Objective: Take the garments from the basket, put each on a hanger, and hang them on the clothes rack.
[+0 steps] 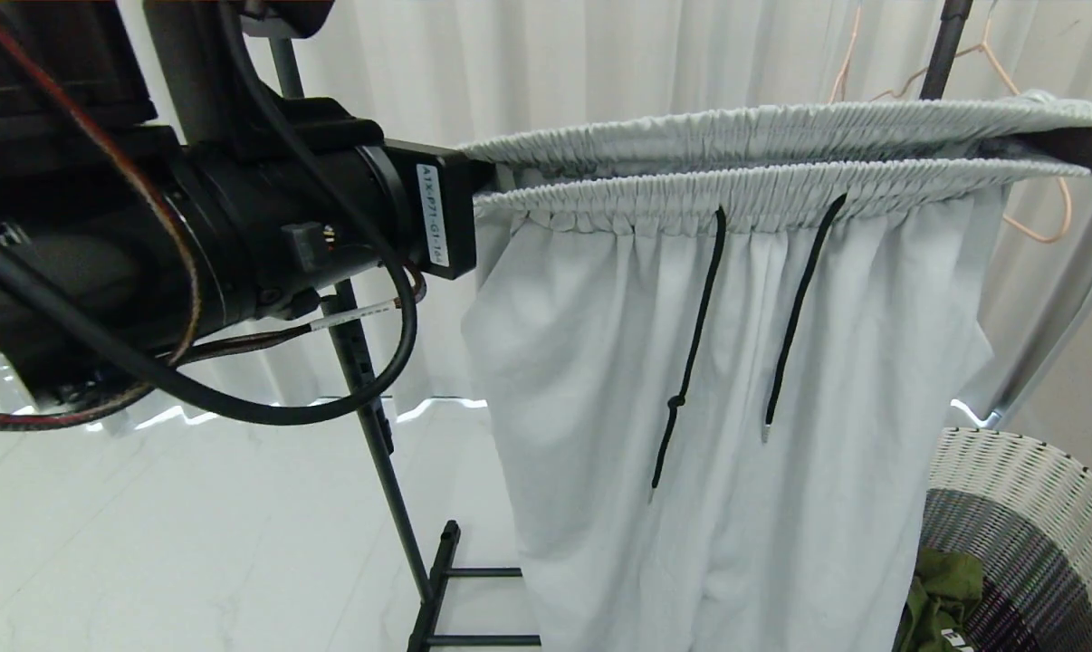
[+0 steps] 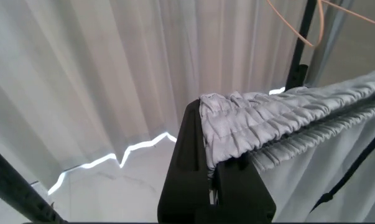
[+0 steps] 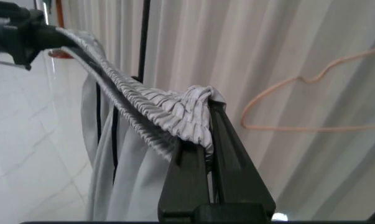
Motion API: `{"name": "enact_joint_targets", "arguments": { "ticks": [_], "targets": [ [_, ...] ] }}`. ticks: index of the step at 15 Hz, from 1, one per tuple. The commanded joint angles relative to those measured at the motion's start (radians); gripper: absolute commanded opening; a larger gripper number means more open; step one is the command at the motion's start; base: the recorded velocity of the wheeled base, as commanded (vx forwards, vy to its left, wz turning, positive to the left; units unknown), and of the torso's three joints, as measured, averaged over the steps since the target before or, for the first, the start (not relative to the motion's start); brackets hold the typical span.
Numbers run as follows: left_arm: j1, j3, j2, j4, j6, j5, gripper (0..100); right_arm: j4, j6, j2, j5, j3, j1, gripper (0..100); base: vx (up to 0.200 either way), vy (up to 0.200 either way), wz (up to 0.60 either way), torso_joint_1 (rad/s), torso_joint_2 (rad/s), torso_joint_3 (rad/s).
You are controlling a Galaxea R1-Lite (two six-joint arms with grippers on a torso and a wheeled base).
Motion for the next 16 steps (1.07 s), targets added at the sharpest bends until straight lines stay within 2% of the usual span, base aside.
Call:
{"name": "enact_joint_targets", "arguments": {
  "ticks": [1,4,6,8,11,16],
  "targets": [
    [0.018,-0.042,0.067,-0.003,-0.004,0.002,0,0.001,-0.005,-0.019,0.002,0.034,-0.003,0,0.0,0.0,0.0,0.0,0.0,0.0],
    [0.027,-0.139,0.159,-0.003,-0.045,0.002,0,0.013,-0.007,-0.051,0.002,0.056,0.029,0,0.0,0.0,0.0,0.0,0.0,0.0],
    [0.028,-0.176,0.196,-0.004,-0.05,0.002,0,0.051,-0.036,-0.091,0.004,0.074,0.04,0,0.0,0.0,0.0,0.0,0.0,0.0],
    [0.031,-0.179,0.223,-0.004,-0.056,0.002,0,0.121,-0.074,-0.132,0.002,0.1,0.097,0,0.0,0.0,0.0,0.0,0.0,0.0],
    [0.039,-0.18,0.24,-0.004,-0.08,-0.001,0,0.139,-0.103,-0.157,0.001,0.134,0.189,0,0.0,0.0,0.0,0.0,0.0,0.0],
    [0.038,-0.148,0.202,-0.004,-0.079,-0.001,0,0.14,-0.125,-0.157,-0.012,0.152,0.187,0,0.0,0.0,0.0,0.0,0.0,0.0]
  ]
}}
